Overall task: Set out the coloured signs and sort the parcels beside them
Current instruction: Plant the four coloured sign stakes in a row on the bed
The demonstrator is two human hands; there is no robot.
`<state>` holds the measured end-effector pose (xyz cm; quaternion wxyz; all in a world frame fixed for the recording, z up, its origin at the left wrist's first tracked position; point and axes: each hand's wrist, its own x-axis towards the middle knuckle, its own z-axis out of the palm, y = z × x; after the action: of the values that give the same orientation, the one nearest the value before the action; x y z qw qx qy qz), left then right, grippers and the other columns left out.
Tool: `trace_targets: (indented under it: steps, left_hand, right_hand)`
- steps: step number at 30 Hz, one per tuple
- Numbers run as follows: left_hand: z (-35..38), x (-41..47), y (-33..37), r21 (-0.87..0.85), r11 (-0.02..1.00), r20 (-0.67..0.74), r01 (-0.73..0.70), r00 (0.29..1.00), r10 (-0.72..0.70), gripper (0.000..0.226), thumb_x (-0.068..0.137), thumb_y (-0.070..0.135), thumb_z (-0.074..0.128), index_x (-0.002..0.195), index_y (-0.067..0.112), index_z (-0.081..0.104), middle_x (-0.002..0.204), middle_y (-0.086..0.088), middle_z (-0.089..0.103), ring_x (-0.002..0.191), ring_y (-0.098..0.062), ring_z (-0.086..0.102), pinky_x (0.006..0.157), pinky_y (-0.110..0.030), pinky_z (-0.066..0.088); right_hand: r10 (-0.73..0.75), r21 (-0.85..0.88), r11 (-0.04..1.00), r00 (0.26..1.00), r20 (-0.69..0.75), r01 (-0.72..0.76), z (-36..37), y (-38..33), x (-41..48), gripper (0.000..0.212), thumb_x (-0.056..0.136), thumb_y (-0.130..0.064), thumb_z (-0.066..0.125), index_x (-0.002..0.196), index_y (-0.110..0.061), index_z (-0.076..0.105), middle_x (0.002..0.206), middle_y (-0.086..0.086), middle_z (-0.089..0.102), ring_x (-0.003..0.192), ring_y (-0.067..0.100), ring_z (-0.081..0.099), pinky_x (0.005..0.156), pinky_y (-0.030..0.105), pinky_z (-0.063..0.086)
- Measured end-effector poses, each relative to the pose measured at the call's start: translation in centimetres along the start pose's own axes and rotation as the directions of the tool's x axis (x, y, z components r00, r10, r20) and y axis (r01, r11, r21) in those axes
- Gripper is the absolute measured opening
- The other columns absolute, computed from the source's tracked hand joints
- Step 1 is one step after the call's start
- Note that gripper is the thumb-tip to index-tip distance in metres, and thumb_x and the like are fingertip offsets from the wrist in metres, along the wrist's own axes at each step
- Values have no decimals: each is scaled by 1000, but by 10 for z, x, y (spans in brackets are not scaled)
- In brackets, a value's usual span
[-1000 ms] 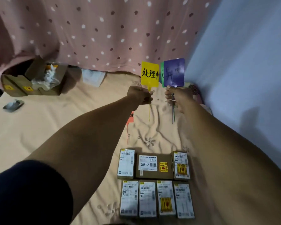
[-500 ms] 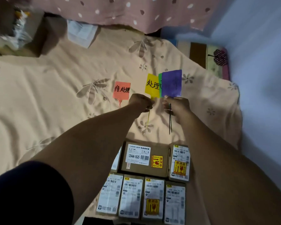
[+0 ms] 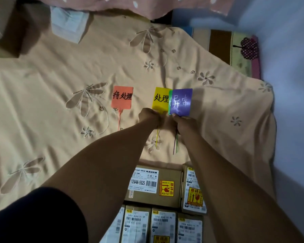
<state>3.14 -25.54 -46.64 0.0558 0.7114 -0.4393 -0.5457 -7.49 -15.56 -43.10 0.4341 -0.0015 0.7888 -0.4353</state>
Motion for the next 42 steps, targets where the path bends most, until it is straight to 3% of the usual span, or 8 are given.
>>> trace_targets:
  steps: [4,8,16,24,27,31,35,42]
  left_hand:
    - [7,19,-2,87,996,35,31,999,-34,25,67,16,73,90,8,76,94,-18,76,81,-36,75,70,-49,65]
    - [-2,1,7,93,992,101,80,991,-90,18,76,3,76,93,2,73,93,-23,73,78,-37,74,65,-58,63]
    - [-72,-76,56,330,943,467,44,861,-203,10,100,3,58,93,7,52,82,-9,37,67,-22,40,89,-53,51]
    - [-120,-169,142,61,989,711,-133,701,50,20,106,19,42,94,15,57,93,-7,62,85,-18,61,86,-45,50]
    - [-145,-217,174,-37,972,766,-232,618,177,22,106,12,39,95,15,58,88,-5,69,90,-15,65,88,-41,50]
    - [-187,-266,202,-113,902,779,-416,527,340,22,109,14,40,103,19,61,94,0,70,94,-14,67,87,-34,52]
    - [-225,-291,216,-256,832,685,-492,515,515,14,104,9,52,105,9,66,87,-8,71,77,-17,73,68,-31,62]
    - [-227,-329,220,-441,768,587,-464,498,638,19,102,0,52,89,0,65,65,-9,70,56,-17,70,65,-29,64]
  right_hand:
    - [5,29,1000,998,-64,-3,8,-8,-8,32,79,-28,84,58,-15,65,66,4,65,63,17,56,67,33,47]
    - [3,83,997,999,-54,2,9,-9,-4,37,58,-46,84,55,-12,72,65,7,69,63,20,61,68,47,56]
    - [-35,123,992,999,4,34,-4,-54,-56,28,82,-27,81,63,-15,65,73,12,64,71,25,58,70,43,52]
    - [-216,173,965,971,106,196,-18,-148,-151,31,95,-29,69,114,-6,74,85,-1,64,74,14,56,64,24,48]
    - [-314,194,936,946,82,293,-23,-187,-192,27,97,-26,66,114,-7,74,91,0,72,72,13,65,50,13,47]
    - [-402,196,905,910,99,378,-28,-227,-246,28,96,-36,66,109,-13,75,93,-1,75,80,18,72,64,24,51]
    - [-457,215,877,883,104,429,-27,-258,-293,21,98,-38,63,94,-19,70,73,-4,64,52,10,58,64,26,51]
    - [-529,281,781,830,-177,558,-32,-265,-329,25,94,-18,66,69,-16,65,67,8,64,60,23,55,54,28,46]
